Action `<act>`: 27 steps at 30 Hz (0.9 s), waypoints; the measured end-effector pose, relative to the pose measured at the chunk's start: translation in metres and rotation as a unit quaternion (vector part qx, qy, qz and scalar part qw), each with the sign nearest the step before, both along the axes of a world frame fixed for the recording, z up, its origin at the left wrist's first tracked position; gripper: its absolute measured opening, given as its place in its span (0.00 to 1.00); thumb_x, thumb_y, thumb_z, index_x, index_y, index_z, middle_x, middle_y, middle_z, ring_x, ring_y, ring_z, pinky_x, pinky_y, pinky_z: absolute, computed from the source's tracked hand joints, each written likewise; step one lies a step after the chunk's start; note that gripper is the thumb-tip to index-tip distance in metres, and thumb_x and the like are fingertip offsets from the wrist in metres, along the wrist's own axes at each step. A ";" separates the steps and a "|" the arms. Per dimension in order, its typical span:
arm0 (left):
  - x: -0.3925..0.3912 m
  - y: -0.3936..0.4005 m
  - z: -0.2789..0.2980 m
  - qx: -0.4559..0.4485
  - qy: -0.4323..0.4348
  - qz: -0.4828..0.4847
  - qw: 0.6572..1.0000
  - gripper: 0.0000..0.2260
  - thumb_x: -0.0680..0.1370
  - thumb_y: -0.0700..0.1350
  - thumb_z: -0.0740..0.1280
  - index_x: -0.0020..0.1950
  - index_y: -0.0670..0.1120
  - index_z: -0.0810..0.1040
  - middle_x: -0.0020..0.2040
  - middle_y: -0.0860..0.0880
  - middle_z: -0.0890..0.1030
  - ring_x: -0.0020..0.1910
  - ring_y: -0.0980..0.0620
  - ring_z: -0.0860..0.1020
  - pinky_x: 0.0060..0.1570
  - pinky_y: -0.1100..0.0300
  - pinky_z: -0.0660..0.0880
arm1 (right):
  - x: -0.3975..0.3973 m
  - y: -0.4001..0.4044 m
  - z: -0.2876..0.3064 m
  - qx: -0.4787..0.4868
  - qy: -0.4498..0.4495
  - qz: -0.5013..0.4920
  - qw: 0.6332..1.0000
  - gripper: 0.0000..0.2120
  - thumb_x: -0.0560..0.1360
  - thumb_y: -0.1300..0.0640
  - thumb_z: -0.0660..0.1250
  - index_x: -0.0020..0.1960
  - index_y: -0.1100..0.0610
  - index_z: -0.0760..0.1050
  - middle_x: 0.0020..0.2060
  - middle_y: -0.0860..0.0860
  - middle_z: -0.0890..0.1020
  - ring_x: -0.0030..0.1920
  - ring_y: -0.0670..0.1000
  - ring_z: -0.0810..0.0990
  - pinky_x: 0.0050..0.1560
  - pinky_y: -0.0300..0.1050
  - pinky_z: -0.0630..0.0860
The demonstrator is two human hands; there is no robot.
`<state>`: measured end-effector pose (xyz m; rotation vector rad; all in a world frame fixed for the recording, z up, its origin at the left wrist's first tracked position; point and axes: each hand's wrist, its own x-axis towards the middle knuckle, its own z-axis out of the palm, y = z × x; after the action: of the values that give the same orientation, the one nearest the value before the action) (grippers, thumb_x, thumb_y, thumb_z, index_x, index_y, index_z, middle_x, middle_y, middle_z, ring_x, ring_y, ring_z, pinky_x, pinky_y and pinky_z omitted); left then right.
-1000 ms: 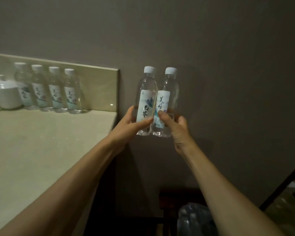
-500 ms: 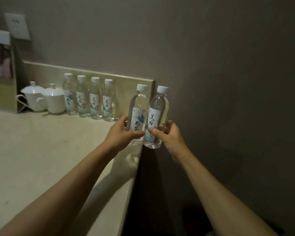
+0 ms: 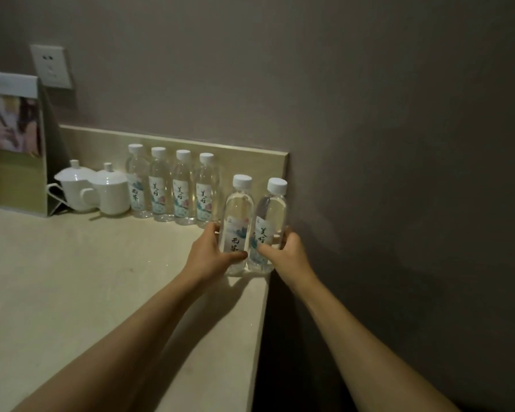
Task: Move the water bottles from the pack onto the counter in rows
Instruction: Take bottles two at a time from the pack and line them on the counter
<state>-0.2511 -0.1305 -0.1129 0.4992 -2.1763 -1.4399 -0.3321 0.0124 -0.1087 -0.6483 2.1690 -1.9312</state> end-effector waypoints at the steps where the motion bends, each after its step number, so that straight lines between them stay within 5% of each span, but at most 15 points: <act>1: -0.004 -0.005 0.001 -0.007 -0.002 0.001 1.000 0.27 0.66 0.39 0.79 0.61 0.46 0.71 0.55 0.47 0.82 0.51 0.49 0.82 0.54 0.48 0.80 | -0.003 -0.007 0.000 0.005 -0.003 -0.005 1.000 0.21 0.69 0.63 0.74 0.60 0.61 0.73 0.52 0.57 0.82 0.50 0.52 0.83 0.45 0.43 0.82; 6: -0.025 -0.038 -0.002 -0.015 -0.007 -0.016 1.000 0.27 0.68 0.39 0.78 0.63 0.45 0.71 0.59 0.46 0.80 0.55 0.47 0.80 0.57 0.46 0.78 | -0.012 -0.037 0.000 0.024 -0.033 -0.014 0.999 0.24 0.70 0.61 0.73 0.64 0.56 0.70 0.55 0.54 0.80 0.51 0.49 0.81 0.42 0.38 0.78; 13: -0.056 -0.078 -0.010 -0.086 -0.003 -0.036 0.996 0.28 0.66 0.48 0.79 0.62 0.50 0.71 0.58 0.47 0.77 0.56 0.47 0.79 0.56 0.46 0.79 | -0.022 -0.072 0.003 0.057 -0.023 -0.084 0.995 0.24 0.70 0.60 0.74 0.64 0.55 0.71 0.53 0.51 0.82 0.51 0.49 0.82 0.49 0.45 0.81; 16: -0.059 -0.080 -0.012 -0.146 -0.016 -0.032 0.989 0.28 0.67 0.52 0.78 0.62 0.48 0.70 0.57 0.46 0.75 0.56 0.45 0.77 0.56 0.45 0.78 | -0.022 -0.076 -0.001 0.140 -0.009 -0.124 0.982 0.29 0.61 0.49 0.76 0.59 0.56 0.75 0.50 0.52 0.84 0.51 0.51 0.84 0.53 0.54 0.82; 20: -0.056 -0.085 -0.009 -0.256 -0.075 -0.009 0.964 0.30 0.69 0.60 0.73 0.63 0.46 0.69 0.60 0.43 0.73 0.59 0.43 0.73 0.56 0.45 0.76 | -0.006 -0.081 -0.010 0.261 0.057 -0.189 0.945 0.36 0.58 0.37 0.73 0.61 0.55 0.75 0.56 0.54 0.80 0.56 0.54 0.80 0.55 0.53 0.80; 27: -0.049 -0.085 0.003 -0.349 -0.120 -0.015 0.929 0.29 0.70 0.65 0.70 0.60 0.45 0.73 0.55 0.45 0.79 0.52 0.45 0.78 0.47 0.52 0.77 | 0.003 -0.086 -0.009 0.289 0.079 -0.251 0.920 0.32 0.66 0.43 0.76 0.61 0.58 0.68 0.61 0.57 0.77 0.62 0.59 0.77 0.57 0.58 0.77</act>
<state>-0.2996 -0.2159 -0.1103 0.3872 -2.6914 -0.5436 -0.3291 -0.0734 -0.1176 -0.1487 3.0385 -1.2884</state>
